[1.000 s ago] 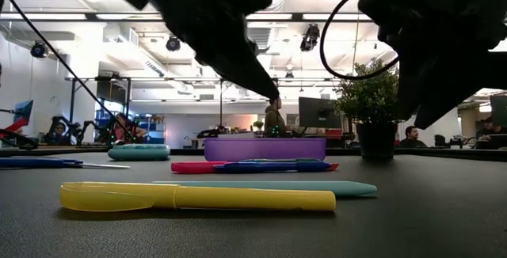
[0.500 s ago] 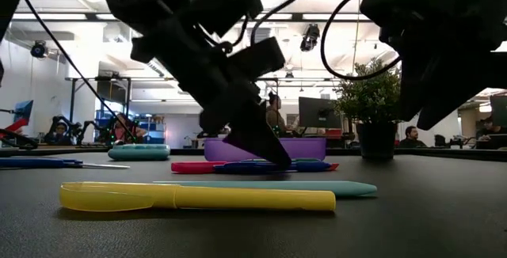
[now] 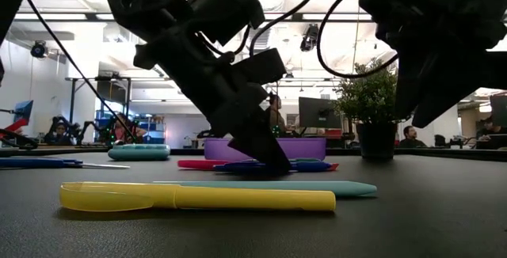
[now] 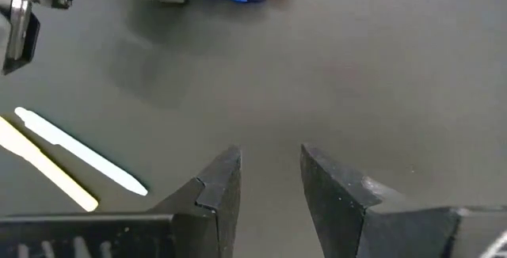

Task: Pack school essentials
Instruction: Put the blue pen into the purple supply box

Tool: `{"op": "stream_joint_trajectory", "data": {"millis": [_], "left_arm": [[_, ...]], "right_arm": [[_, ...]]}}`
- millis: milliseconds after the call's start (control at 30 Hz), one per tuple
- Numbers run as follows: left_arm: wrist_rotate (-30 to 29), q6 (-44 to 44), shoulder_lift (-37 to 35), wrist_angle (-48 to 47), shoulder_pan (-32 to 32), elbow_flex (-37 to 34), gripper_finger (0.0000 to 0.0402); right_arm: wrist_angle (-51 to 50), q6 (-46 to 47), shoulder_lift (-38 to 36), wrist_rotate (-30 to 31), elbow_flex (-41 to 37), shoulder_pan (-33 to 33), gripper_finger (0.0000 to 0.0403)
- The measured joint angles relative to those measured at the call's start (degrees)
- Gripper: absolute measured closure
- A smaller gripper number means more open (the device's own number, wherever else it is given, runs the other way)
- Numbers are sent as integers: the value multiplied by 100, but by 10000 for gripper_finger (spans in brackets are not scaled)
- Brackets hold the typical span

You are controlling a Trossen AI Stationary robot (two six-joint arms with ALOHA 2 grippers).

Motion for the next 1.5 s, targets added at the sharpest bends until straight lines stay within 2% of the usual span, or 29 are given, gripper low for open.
{"op": "stream_joint_trajectory", "data": {"millis": [200,467,700,933,1167,1500], "left_arm": [[69,509,2,30,-7,10,319],[164,1248,17,205,-1,11,327],[193,1215,17,140,9,13,331],[201,1205,-83,51,2,4,388],[197,1176,-330,122,-4,20,374],[175,605,-719,60,199,17,385]], "right_arm": [[3,-23,0,1,0,-1,282],[43,-22,0,1,0,-1,282],[84,-24,0,1,2,-1,282],[101,-22,0,1,2,0,282],[148,-22,0,1,2,0,282],[555,-22,2,0,7,0,282]]}}
